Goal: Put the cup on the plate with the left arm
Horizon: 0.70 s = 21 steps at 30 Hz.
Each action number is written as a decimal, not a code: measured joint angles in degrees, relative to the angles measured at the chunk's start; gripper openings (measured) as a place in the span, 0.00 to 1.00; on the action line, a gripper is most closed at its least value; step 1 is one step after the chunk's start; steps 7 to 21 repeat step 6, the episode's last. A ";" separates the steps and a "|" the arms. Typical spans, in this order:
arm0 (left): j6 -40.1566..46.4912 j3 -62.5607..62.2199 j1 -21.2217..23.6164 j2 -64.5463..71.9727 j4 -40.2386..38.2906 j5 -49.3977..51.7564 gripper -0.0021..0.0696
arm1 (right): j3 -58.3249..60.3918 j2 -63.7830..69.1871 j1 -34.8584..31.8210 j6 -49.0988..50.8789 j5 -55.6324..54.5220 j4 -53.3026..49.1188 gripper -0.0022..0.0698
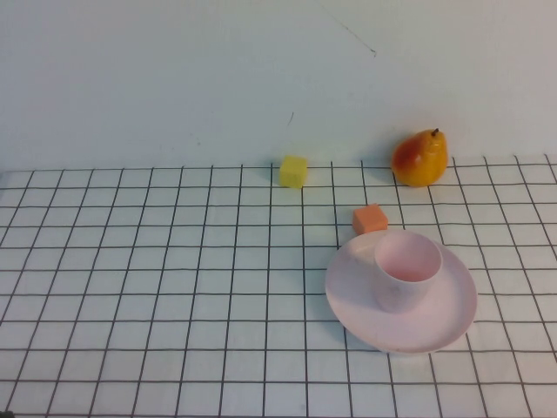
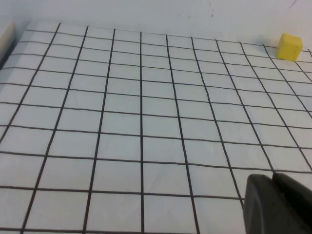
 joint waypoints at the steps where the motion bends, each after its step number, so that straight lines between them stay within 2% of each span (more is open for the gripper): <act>1: 0.31 0.00 0.00 0.00 0.14 0.23 0.03 | 0.00 0.00 0.00 0.00 0.00 0.00 0.03; 6: 0.87 -0.03 1.56 0.00 0.36 0.46 0.03 | 0.00 0.00 0.00 0.00 0.00 0.00 0.03; 21: 0.87 -0.03 1.56 0.00 0.36 0.46 0.03 | 0.00 0.00 0.00 0.00 0.00 0.00 0.03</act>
